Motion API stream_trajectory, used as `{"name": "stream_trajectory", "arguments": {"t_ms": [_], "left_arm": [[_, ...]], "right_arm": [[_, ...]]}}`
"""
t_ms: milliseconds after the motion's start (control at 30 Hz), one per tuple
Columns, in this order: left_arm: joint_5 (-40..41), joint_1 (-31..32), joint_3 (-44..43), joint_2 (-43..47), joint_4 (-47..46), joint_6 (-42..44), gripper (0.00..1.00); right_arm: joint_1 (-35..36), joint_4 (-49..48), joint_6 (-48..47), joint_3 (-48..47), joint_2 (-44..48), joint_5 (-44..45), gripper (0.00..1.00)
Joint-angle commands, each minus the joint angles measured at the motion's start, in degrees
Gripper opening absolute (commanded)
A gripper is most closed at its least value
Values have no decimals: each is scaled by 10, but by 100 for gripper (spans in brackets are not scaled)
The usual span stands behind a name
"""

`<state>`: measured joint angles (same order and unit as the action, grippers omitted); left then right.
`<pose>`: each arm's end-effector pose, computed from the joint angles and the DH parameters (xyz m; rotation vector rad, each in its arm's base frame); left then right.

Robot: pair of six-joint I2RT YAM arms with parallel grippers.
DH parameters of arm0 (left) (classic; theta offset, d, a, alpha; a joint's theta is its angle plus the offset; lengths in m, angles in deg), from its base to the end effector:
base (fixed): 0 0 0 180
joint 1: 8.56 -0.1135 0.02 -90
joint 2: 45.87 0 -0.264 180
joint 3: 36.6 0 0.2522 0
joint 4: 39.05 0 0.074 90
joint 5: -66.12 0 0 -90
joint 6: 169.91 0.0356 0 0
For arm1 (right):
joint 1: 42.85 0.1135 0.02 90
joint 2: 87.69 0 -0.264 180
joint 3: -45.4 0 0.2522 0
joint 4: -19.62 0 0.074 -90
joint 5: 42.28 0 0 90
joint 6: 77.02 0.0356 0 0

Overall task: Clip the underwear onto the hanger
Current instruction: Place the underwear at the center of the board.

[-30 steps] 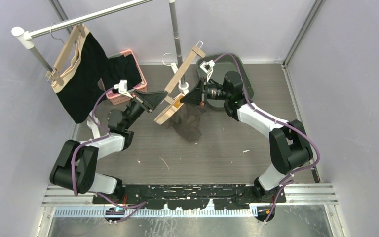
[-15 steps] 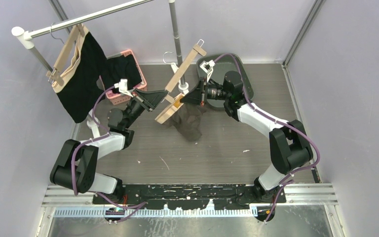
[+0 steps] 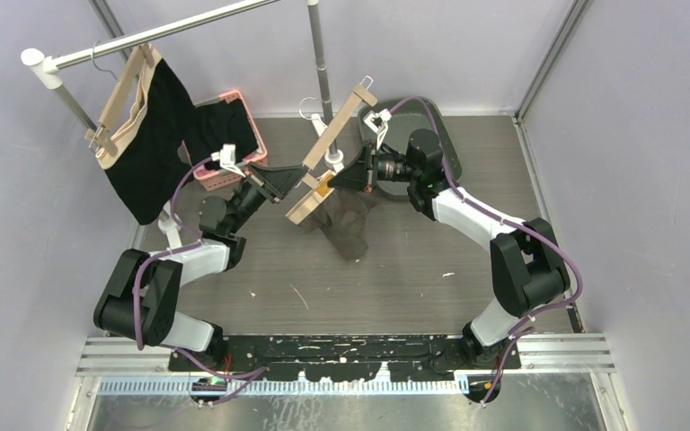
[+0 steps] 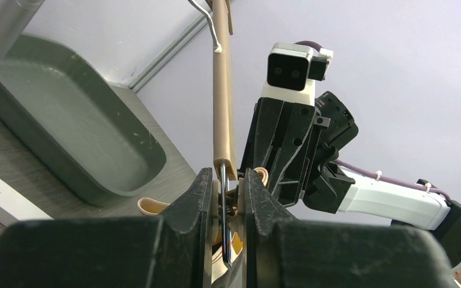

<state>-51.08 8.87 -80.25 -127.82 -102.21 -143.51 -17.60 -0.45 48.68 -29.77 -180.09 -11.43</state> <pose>0.2592 -0.0984 0.2630 -0.0543 1.3286 -1.4934 0.3163 0.1829 0.3071 -0.7733 1.6151 1.5718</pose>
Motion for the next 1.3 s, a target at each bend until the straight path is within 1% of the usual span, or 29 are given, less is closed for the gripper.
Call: {"name": "stream_trajectory", "arguments": {"t_ms": [0, 433, 867, 1267], "left_arm": [[2, 5, -22, 5, -50, 12, 0], [-12, 6, -17, 14, -50, 6, 0], [-12, 5, -23, 18, -50, 6, 0], [-26, 5, -46, -7, -50, 6, 0]], "right_arm": [[-2, -39, 4, -25, 15, -6, 1], [-1, -33, -12, -33, 12, -1, 1], [-11, 8, -40, -55, 24, -7, 1], [-39, 54, -65, -76, 43, -18, 1]]}}
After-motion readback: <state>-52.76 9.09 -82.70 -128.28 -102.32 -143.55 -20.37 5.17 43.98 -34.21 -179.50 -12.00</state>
